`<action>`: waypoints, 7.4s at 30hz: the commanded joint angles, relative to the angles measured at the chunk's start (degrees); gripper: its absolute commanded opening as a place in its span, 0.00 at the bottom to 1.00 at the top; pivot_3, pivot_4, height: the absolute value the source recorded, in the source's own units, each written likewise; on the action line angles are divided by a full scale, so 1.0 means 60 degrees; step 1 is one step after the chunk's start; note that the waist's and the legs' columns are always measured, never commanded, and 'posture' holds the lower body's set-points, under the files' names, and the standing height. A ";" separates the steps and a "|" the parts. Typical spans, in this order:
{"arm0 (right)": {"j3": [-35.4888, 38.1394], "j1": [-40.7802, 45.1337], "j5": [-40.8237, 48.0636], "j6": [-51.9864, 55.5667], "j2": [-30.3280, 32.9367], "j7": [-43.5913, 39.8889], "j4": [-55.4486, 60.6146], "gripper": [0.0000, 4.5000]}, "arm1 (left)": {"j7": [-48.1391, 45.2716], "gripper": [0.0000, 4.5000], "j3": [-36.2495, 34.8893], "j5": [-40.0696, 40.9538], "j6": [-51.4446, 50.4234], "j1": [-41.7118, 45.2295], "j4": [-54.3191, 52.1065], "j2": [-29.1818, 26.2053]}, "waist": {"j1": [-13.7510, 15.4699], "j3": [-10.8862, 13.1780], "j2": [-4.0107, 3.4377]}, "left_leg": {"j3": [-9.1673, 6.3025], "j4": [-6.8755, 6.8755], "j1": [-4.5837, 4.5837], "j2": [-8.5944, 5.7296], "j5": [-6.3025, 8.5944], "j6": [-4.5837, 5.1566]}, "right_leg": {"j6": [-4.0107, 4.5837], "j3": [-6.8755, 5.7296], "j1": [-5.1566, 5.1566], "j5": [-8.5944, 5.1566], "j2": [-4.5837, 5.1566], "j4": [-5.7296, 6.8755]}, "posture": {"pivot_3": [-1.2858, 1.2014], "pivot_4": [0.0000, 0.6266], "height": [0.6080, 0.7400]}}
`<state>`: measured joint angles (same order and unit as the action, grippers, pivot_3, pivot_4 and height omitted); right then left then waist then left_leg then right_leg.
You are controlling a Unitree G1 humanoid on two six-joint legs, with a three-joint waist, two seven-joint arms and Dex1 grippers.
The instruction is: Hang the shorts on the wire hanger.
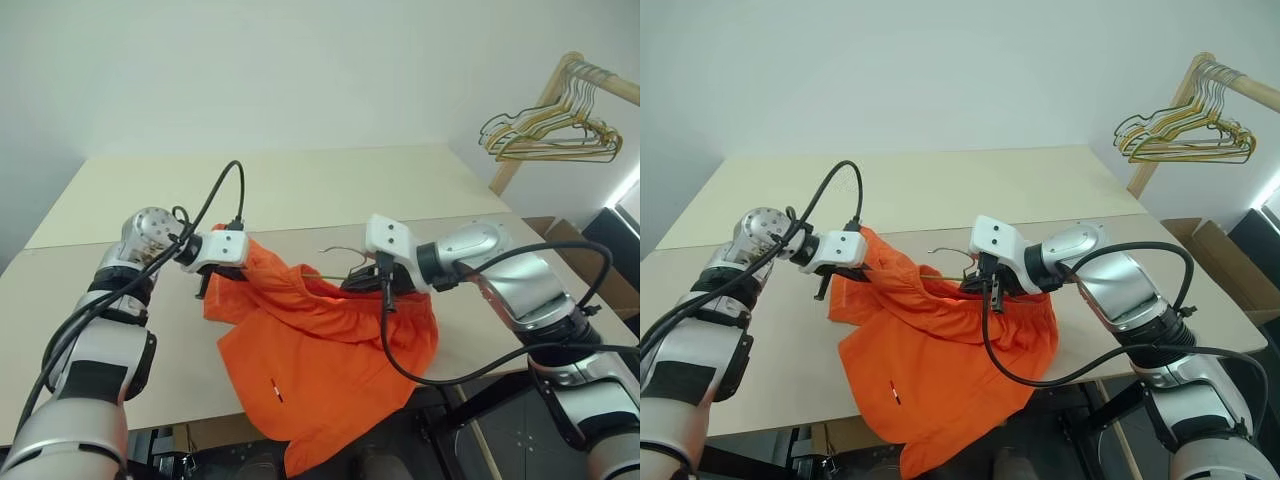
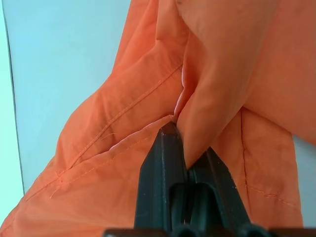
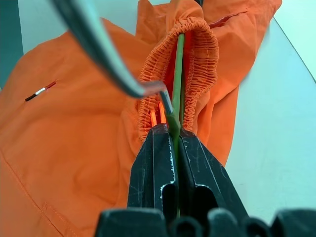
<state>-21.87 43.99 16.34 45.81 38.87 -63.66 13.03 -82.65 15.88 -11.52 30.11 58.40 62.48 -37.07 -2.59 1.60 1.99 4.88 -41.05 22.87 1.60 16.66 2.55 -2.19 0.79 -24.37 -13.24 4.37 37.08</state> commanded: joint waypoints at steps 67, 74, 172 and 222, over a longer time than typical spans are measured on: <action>-0.0787 0.2870 -0.0411 0.0399 -0.0277 -0.1252 -0.1321 0.00 | -0.0773 0.74 0.0366 0.1526 -0.2719 0.0227 -0.2678 0.0869 | -0.0110 -0.0001 -0.0005 | -0.0003 0.0000 0.0005 0.0000 -0.0002 -0.0002 | 0.0000 0.0002 -0.0007 0.0000 -0.0003 0.0003 | 0.49 0.00 1.00; -0.0864 0.2895 -0.0483 0.0446 -0.0301 -0.1297 -0.1375 0.00 | -0.1138 0.27 0.0291 0.1610 -0.2736 0.0169 -0.2724 0.0678 | -0.0235 -0.0001 -0.0005 | -0.0028 0.0000 0.0006 -0.0001 -0.0001 -0.0002 | 0.0000 0.0003 -0.0007 0.0000 0.0000 0.0003 | 0.49 0.00 1.00; 0.5332 -0.4083 0.3163 0.6118 0.1824 0.2247 0.3716 0.00 | 0.2998 0.99 -0.3938 0.7289 -0.9515 -0.2701 -1.0722 0.0546 | -0.0094 -0.0004 -0.0015 | -0.0042 -0.0005 -0.0039 0.0018 0.0002 0.0004 | -0.0003 0.0036 0.0029 -0.0001 0.0011 -0.0034 | 0.47 0.00 1.00; 1.2919 -0.0184 0.6999 0.7782 0.2898 1.5832 -0.5504 0.00 | 0.8402 0.99 -0.3958 1.0590 -1.2052 -0.3487 -1.4408 0.2408 | -0.1532 -0.0102 -0.0195 | 0.0023 0.0204 -0.0291 -0.0120 0.0032 0.0107 | -0.0155 0.0318 0.0350 0.0033 0.0008 -0.0344 | 0.43 0.00 1.00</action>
<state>54.42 40.84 58.85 92.06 53.94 32.37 -20.07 -32.14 -7.29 52.00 -43.75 37.22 -22.77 -22.19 -11.79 0.99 0.82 5.02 -39.82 21.12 0.88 16.86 3.20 -3.12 2.70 -22.27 -13.04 4.42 35.00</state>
